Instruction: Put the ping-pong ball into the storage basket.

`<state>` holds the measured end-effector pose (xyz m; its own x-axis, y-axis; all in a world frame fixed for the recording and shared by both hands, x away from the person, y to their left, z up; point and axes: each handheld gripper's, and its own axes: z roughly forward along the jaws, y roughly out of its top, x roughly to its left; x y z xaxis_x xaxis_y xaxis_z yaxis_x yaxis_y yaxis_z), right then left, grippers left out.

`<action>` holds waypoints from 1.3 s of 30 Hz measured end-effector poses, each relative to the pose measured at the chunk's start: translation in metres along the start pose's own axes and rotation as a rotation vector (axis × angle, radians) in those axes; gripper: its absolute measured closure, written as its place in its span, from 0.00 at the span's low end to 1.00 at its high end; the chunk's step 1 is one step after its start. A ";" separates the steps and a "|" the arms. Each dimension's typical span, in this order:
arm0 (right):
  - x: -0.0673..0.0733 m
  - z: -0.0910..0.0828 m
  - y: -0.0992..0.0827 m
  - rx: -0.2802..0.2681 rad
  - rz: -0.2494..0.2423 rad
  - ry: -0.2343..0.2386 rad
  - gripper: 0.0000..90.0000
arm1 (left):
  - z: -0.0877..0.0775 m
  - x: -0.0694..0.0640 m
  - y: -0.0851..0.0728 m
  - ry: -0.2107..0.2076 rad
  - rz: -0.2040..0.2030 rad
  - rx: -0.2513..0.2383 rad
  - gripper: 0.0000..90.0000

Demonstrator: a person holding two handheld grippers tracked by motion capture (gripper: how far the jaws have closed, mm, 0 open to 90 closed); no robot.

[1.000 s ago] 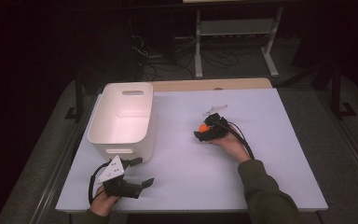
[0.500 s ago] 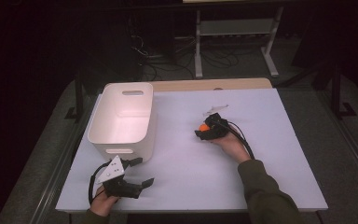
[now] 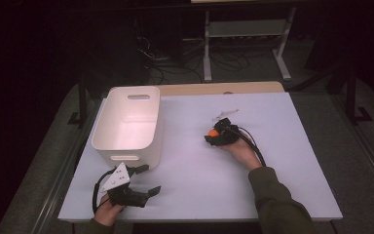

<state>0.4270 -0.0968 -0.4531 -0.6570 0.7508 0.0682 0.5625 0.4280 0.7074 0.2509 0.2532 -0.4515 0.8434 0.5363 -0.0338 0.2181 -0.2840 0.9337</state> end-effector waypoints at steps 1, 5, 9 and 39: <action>0.000 0.000 0.000 0.000 -0.001 0.000 0.52 | 0.000 0.000 0.000 0.000 0.000 0.000 0.16; 0.000 0.000 0.000 0.002 0.001 -0.002 0.55 | 0.000 0.000 0.000 0.001 0.000 0.000 0.16; -0.001 -0.001 0.000 0.003 0.004 -0.001 0.55 | 0.000 0.000 0.000 0.001 0.000 -0.001 0.16; 0.003 -0.005 0.004 -0.016 -0.002 0.037 0.55 | 0.000 0.000 0.000 0.002 0.002 -0.001 0.16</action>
<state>0.4246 -0.0951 -0.4467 -0.6766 0.7305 0.0922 0.5530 0.4215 0.7187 0.2505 0.2529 -0.4515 0.8430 0.5370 -0.0315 0.2158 -0.2839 0.9343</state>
